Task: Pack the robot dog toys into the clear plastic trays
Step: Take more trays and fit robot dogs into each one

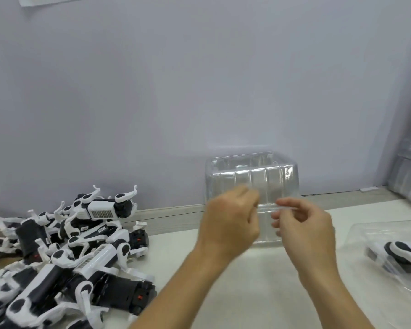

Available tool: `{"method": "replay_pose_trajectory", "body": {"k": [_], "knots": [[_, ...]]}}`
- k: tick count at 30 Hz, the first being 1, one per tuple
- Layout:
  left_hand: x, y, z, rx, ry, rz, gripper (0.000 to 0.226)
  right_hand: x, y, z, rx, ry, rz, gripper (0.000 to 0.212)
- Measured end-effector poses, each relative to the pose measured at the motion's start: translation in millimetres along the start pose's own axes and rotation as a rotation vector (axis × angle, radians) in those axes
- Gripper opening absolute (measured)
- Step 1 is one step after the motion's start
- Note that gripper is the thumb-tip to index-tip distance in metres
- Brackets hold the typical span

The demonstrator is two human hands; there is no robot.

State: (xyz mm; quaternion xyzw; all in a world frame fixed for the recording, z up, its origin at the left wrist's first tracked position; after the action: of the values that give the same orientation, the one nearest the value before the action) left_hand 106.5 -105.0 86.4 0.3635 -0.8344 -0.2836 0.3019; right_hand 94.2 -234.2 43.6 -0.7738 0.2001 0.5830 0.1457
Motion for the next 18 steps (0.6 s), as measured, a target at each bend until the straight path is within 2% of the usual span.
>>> {"method": "replay_pose_trajectory", "body": {"k": [2,6,8,13,18], "knots": [[-11,22,-23,0.172,-0.023,-0.141,0.023,12,-14,7,-0.093,-0.137,-0.106,0.027],[-34,14,-55,-0.294,0.119,-0.344,0.038,21,-34,21,-0.228,-0.267,-0.294,0.028],[-43,6,-64,-0.45,0.159,-0.353,0.033,21,-36,22,-0.249,-0.289,-0.375,0.03],[-46,9,-80,-0.468,0.218,-0.194,0.021,18,-36,24,-0.312,-0.316,-0.493,0.037],[-43,22,-85,-0.398,0.222,-0.142,0.016,14,-35,23,-0.314,-0.311,-0.615,0.03]]}}
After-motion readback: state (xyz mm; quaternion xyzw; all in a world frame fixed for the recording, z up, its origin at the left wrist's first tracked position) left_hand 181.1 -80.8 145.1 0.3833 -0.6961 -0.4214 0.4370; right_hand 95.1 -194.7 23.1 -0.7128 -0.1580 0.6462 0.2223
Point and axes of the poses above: each hand's wrist, its own z-axis away from the middle knuckle, its own y-axis out of the back of the hand, x = y × z, the point moved 3 cm from there along -z, towards the middle knuckle, and after that the axes turned 8 degrees about y, right-handed, at the moved point
